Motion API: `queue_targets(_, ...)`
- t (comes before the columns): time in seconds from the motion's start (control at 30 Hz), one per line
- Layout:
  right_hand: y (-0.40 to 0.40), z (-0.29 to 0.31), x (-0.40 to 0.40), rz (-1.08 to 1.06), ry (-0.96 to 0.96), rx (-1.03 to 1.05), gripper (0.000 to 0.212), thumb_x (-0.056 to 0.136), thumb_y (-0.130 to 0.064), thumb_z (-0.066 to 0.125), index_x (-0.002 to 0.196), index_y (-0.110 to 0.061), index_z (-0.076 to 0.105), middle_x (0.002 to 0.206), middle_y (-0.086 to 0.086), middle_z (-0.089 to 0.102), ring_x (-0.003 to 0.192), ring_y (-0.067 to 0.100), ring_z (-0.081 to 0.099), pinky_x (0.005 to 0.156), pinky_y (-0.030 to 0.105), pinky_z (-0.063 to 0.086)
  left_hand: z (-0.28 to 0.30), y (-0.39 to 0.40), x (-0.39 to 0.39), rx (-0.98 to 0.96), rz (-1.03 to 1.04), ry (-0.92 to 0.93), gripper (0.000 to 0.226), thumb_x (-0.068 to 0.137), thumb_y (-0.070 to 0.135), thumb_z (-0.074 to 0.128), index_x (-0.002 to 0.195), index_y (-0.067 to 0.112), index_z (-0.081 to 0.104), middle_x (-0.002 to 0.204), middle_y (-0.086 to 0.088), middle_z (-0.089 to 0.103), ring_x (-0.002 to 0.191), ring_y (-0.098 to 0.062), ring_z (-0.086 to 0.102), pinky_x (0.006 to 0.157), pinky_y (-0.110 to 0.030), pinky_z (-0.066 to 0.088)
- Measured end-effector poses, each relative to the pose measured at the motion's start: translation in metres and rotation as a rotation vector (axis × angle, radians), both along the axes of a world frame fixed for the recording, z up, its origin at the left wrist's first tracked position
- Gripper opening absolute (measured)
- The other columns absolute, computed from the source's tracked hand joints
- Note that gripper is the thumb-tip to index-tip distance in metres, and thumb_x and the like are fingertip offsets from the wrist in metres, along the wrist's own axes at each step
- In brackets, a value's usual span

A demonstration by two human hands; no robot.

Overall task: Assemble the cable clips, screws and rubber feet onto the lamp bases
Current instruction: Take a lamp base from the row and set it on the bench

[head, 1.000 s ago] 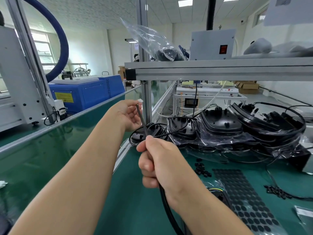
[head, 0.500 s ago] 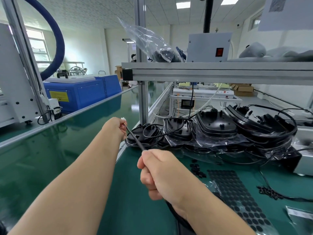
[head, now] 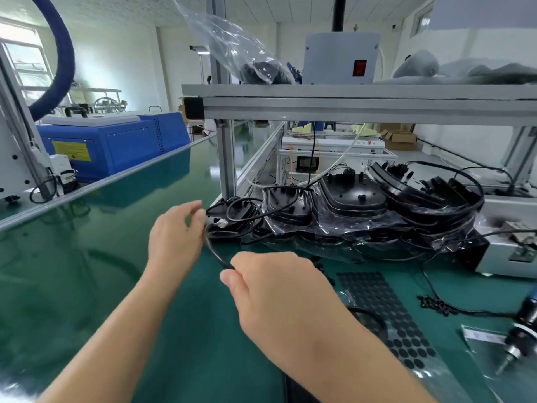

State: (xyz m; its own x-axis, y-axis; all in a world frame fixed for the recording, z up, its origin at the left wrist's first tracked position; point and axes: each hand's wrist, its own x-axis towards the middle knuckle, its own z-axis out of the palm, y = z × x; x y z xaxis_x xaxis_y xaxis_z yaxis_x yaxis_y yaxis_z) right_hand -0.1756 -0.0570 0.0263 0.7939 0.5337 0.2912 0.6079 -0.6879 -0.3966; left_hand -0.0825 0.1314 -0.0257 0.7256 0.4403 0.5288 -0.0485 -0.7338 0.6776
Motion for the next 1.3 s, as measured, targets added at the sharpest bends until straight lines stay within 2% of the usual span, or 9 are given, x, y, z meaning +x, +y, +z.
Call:
queue_targets(0.1,0.002,0.004,0.007,-0.01,-0.149,-0.038,0.045,0.1,-0.042,0.045,0.062,-0.022,0.032,0.06,-0.005,0.039,0.054,0.02,0.033,0.046,0.028,0.019,0.004,-0.024,-0.051,-0.236,-0.406,-0.299,0.037,0.09,0.008,0.042,0.108,0.025,0.071,0.093,0.017,0.073,0.085,0.003,0.064,0.077,-0.006,0.044)
queue_targets(0.2,-0.003,0.006,0.014,0.003,-0.313,0.057,0.019,0.095,-0.041,0.055,0.091,-0.025,0.063,0.075,-0.004,0.064,0.068,0.023,0.054,0.056,0.03,0.038,-0.009,-0.041,-0.071,-0.164,-0.645,-0.376,0.037,0.1,0.028,0.033,0.105,0.024,0.069,0.096,0.006,0.071,0.094,-0.009,0.064,0.083,-0.015,0.046)
queue_targets(0.33,-0.027,0.008,0.026,0.027,-0.316,0.02,0.018,0.088,-0.041,0.063,0.096,-0.026,0.063,0.075,-0.006,0.066,0.073,0.016,0.061,0.069,0.034,0.051,-0.028,-0.045,-0.053,-0.05,-0.487,-0.299,0.033,0.095,0.046,0.038,0.073,0.028,0.054,0.066,0.015,0.051,0.062,-0.001,0.045,0.06,-0.017,0.038)
queue_targets(0.43,-0.062,0.007,0.038,0.062,-0.128,0.116,0.012,0.089,-0.037,0.064,0.094,-0.027,0.071,0.072,-0.012,0.068,0.059,0.001,0.056,0.062,0.019,0.048,-0.033,-0.032,-0.04,-0.148,-0.333,-0.29,0.035,0.092,0.053,0.039,0.069,0.031,0.053,0.058,0.006,0.042,0.054,-0.001,0.033,0.051,-0.014,0.027)
queue_targets(0.6,-0.107,-0.022,0.057,0.104,0.18,0.438,0.015,0.093,-0.018,0.063,0.091,-0.029,0.072,0.079,-0.01,0.074,0.069,0.003,0.069,0.072,0.015,0.053,-0.034,-0.011,-0.026,-0.355,-0.264,-0.344,0.038,0.091,0.059,0.043,0.069,0.032,0.06,0.06,0.019,0.055,0.057,0.004,0.042,0.058,-0.011,0.035)
queue_targets(0.8,-0.116,-0.064,0.063,0.037,0.294,0.492,0.013,0.089,-0.017,0.067,0.092,-0.028,0.073,0.086,-0.007,0.076,0.083,0.012,0.071,0.082,0.024,0.055,-0.041,0.024,-0.021,-0.525,-0.217,-0.314,0.038,0.081,0.07,0.053,0.07,0.036,0.066,0.061,0.018,0.059,0.061,-0.003,0.049,0.076,-0.036,0.041)
queue_targets(1.0,-0.12,-0.096,0.059,-0.034,0.315,0.455,0.014,0.09,-0.022,0.068,0.088,-0.035,0.071,0.088,-0.017,0.074,0.086,0.004,0.069,0.082,0.022,0.051,-0.054,0.042,-0.045,-0.253,-0.314,0.13,0.034,0.093,0.05,0.053,0.074,0.028,0.07,0.07,0.015,0.068,0.062,0.003,0.053,0.07,-0.012,0.041)
queue_targets(1.1,-0.122,-0.099,0.059,-0.035,0.292,0.469,0.018,0.09,-0.019,0.067,0.088,-0.036,0.071,0.088,-0.017,0.073,0.087,0.004,0.068,0.081,0.02,0.05,-0.043,0.017,-0.043,-0.166,-0.453,0.293,0.034,0.097,0.022,0.052,0.071,0.02,0.073,0.073,0.007,0.072,0.063,0.001,0.055,0.067,-0.012,0.041)
queue_targets(1.3,-0.13,-0.097,0.058,-0.008,0.213,0.377,0.017,0.091,-0.018,0.067,0.091,-0.035,0.069,0.086,-0.017,0.07,0.086,0.008,0.065,0.074,0.014,0.045,-0.014,-0.039,-0.004,0.084,-0.832,0.733,0.014,0.095,0.021,0.06,0.096,0.018,0.074,0.09,0.002,0.075,0.082,-0.002,0.067,0.073,-0.012,0.049)
